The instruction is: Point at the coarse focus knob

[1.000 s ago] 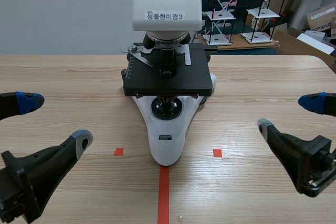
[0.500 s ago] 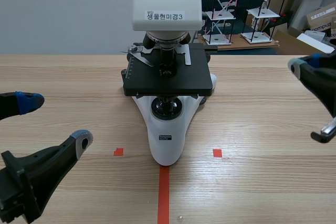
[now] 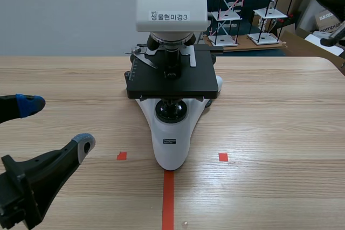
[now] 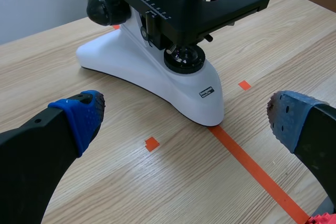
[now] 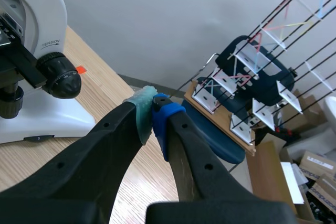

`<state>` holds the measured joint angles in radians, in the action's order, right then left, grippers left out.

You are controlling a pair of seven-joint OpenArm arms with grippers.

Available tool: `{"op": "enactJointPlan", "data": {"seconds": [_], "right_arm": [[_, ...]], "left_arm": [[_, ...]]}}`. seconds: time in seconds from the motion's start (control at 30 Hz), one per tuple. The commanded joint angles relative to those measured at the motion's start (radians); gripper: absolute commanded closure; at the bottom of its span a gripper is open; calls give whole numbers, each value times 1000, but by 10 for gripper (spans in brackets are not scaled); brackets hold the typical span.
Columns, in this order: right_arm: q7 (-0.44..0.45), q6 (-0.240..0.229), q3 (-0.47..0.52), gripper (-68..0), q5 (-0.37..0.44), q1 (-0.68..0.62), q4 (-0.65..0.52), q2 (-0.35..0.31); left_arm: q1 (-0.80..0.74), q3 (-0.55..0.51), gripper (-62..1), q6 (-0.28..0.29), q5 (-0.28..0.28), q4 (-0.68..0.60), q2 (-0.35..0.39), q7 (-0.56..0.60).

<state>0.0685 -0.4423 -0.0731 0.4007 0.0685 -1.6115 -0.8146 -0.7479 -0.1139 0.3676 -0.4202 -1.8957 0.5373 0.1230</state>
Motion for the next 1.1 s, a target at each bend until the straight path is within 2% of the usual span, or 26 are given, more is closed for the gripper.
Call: {"op": "enactJointPlan", "data": {"seconds": [0.0, 0.27, 0.43, 0.53, 0.67, 0.83, 1.07], "right_arm": [[9, -2, -31, -9, 10, 68, 19, -8], [-44, -9, -292, -9, 2, 381, 167, 11], [-103, -50, -414, -9, -14, 523, 239, 65], [-146, -54, -476, -9, -32, 583, 282, 109], [-182, -61, -529, -9, -34, 643, 346, 168], [-205, -77, -550, -9, -34, 675, 415, 228], [-209, -135, -564, -9, -34, 677, 433, 261]], "left_arm": [[1, -8, -623, 1, -10, -22, -5, 11], [1, -8, -623, 1, -10, -22, -5, 11], [1, -8, -623, 1, -10, -22, -5, 11], [1, -8, -623, 1, -10, -22, -5, 11], [1, -8, -623, 1, -10, -22, -5, 11], [1, -8, -623, 1, -10, -22, -5, 11], [1, -8, -623, 1, -10, -22, -5, 11]]}}
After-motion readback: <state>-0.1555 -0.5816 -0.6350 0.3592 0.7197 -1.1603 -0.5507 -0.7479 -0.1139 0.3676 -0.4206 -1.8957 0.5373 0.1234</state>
